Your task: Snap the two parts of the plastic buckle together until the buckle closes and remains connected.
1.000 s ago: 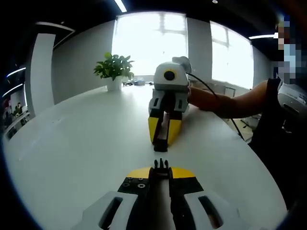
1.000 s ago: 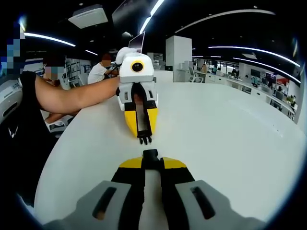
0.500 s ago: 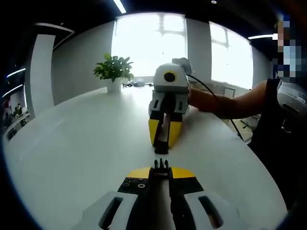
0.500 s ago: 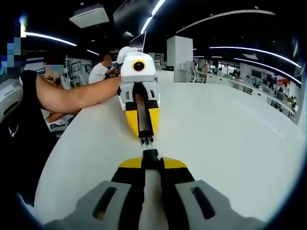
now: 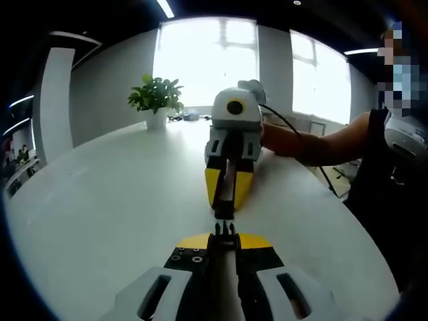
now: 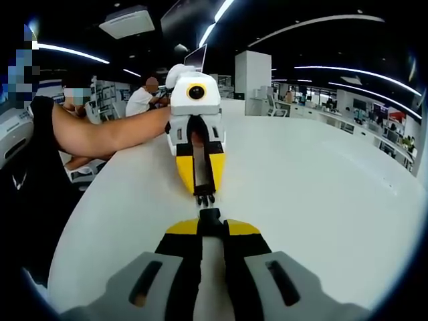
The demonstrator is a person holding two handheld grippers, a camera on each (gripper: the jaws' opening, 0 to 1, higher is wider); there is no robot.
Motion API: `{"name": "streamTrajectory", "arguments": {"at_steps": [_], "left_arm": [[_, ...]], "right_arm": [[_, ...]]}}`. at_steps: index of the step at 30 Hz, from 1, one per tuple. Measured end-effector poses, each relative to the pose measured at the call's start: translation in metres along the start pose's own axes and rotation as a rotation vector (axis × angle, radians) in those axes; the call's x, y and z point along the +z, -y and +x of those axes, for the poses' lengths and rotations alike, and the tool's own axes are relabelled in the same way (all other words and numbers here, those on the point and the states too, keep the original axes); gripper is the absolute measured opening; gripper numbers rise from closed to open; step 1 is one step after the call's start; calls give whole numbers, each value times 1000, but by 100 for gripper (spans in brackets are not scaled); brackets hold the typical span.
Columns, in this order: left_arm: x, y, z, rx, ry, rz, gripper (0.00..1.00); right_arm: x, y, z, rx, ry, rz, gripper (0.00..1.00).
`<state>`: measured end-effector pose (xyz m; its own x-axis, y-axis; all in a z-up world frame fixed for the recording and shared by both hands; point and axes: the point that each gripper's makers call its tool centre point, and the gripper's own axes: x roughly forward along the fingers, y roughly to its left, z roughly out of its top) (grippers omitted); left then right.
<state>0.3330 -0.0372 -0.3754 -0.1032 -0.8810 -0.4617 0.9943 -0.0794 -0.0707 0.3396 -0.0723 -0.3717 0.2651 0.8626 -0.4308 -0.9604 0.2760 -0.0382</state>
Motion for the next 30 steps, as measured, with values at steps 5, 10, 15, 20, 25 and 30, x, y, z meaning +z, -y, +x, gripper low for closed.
{"name": "streamTrajectory", "arguments": {"at_steps": [5, 10, 15, 20, 25, 30], "left_arm": [[3, 1, 0, -2, 7, 6, 10], [2, 2, 1, -4, 1, 9, 10], [1, 1, 1, -1, -6, 10, 10], [2, 1, 2, -1, -8, 16, 10], [3, 0, 2, 3, -6, 13, 10], [2, 0, 3, 2, -12, 14, 10]], "right_arm": [[2, -3, 2, 4, 5, 11, 10], [1, -2, 2, 3, 2, 8, 10], [1, -2, 2, 1, 0, 4, 10], [1, -2, 2, 1, 0, 2, 10], [1, -3, 2, 1, 1, 1, 10], [1, -3, 2, 2, 2, -1, 10]]}}
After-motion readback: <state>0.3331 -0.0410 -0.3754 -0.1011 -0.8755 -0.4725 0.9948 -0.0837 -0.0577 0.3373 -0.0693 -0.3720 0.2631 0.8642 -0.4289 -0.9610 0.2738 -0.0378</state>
